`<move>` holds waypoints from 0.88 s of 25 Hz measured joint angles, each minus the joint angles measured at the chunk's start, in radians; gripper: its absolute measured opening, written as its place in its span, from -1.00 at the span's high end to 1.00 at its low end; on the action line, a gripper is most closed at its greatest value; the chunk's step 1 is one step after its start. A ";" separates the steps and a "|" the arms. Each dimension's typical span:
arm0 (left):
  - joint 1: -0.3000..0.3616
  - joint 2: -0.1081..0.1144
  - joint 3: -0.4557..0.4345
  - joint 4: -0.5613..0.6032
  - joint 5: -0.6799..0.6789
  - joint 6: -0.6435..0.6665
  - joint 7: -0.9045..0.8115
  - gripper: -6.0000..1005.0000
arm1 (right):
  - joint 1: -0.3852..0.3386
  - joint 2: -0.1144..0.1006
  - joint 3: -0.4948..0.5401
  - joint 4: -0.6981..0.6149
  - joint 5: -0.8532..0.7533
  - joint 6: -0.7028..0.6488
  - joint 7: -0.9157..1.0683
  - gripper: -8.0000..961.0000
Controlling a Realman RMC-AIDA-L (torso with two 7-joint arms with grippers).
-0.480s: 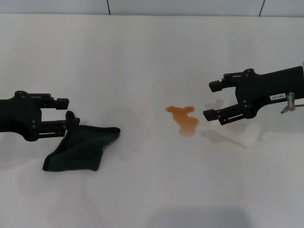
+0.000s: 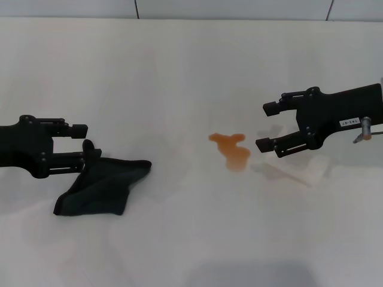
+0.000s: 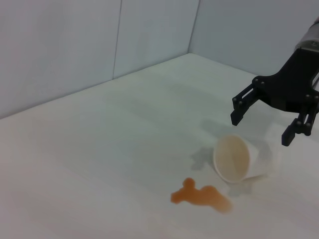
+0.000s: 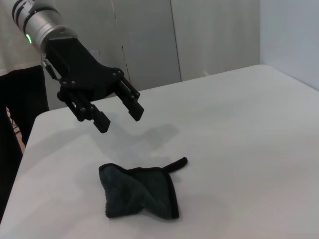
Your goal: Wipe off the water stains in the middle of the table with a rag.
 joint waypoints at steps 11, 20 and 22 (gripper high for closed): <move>-0.032 -0.003 0.001 0.010 0.063 0.000 -0.053 -0.28 | -0.001 0.001 0.001 0.001 0.000 0.000 -0.009 -0.78; -0.206 0.014 0.003 0.056 0.379 0.115 -0.204 -0.29 | 0.001 0.002 0.001 0.003 0.000 0.012 -0.018 -0.78; -0.244 0.008 0.003 0.052 0.452 0.126 -0.212 -0.29 | 0.002 0.004 0.000 0.004 0.000 0.015 -0.021 -0.78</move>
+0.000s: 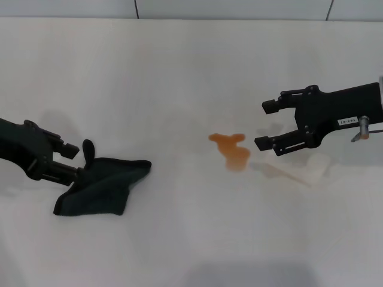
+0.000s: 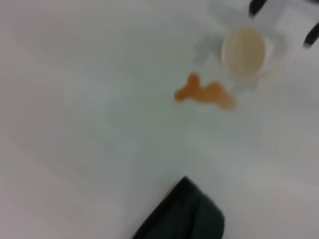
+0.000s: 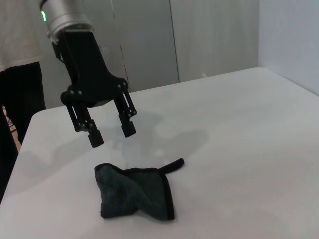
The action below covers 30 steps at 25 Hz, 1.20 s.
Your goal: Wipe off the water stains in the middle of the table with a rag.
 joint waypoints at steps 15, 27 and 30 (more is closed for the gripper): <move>0.015 -0.024 -0.009 0.056 -0.010 -0.045 0.022 -0.29 | -0.036 -0.019 0.009 -0.149 -0.063 -0.025 0.120 -0.78; 0.173 -0.051 -0.011 0.076 -0.285 -0.115 0.177 -0.29 | 0.060 0.006 -0.151 -0.393 -0.481 -0.132 0.521 -0.78; 0.209 -0.060 -0.012 0.070 -0.321 -0.136 0.219 -0.29 | 0.098 0.008 -0.194 -0.398 -0.517 -0.156 0.582 -0.78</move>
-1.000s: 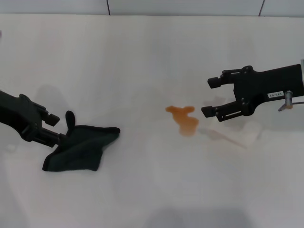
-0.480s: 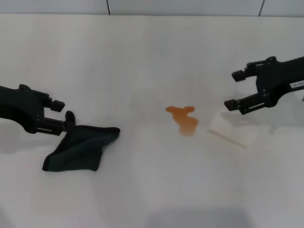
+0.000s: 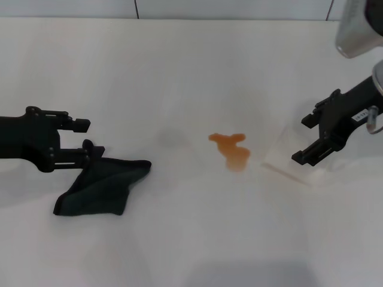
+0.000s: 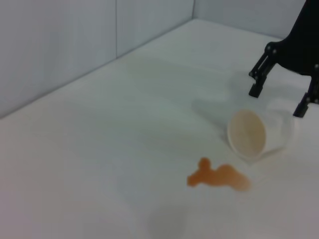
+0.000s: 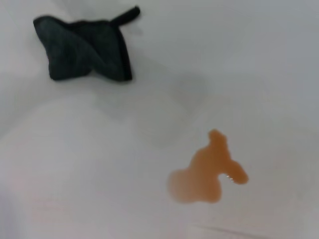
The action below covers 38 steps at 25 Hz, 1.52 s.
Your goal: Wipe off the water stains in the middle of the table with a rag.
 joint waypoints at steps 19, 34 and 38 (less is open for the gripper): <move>0.067 0.000 0.007 -0.045 -0.167 0.023 0.111 -0.29 | 0.075 0.005 -0.140 0.020 -0.096 -0.051 0.193 -0.78; 0.058 0.002 0.036 -0.071 -0.186 0.054 0.123 -0.29 | 0.107 0.008 -0.188 0.073 -0.127 -0.002 0.278 -0.78; 0.059 0.001 0.047 -0.071 -0.186 0.052 0.123 -0.28 | 0.111 0.008 -0.184 0.074 -0.134 0.000 0.306 -0.78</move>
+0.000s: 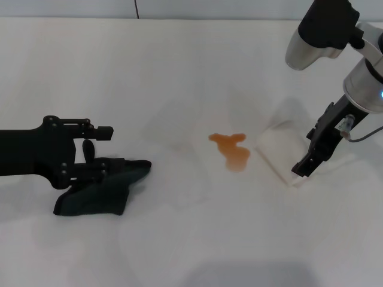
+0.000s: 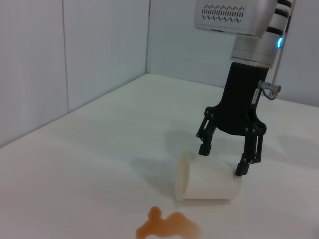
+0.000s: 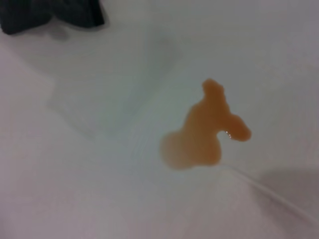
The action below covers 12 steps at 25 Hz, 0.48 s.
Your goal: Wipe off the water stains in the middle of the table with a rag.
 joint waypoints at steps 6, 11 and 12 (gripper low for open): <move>-0.001 0.000 0.011 0.004 -0.006 0.006 0.000 -0.28 | 0.004 -0.001 0.003 0.001 -0.004 0.006 0.054 -0.78; -0.002 0.000 0.013 0.007 -0.002 0.006 0.003 -0.28 | 0.014 -0.001 0.037 0.001 -0.002 0.002 0.109 -0.78; -0.003 0.000 0.013 0.008 -0.002 0.006 0.004 -0.28 | 0.015 0.000 0.046 0.001 0.000 -0.002 0.118 -0.78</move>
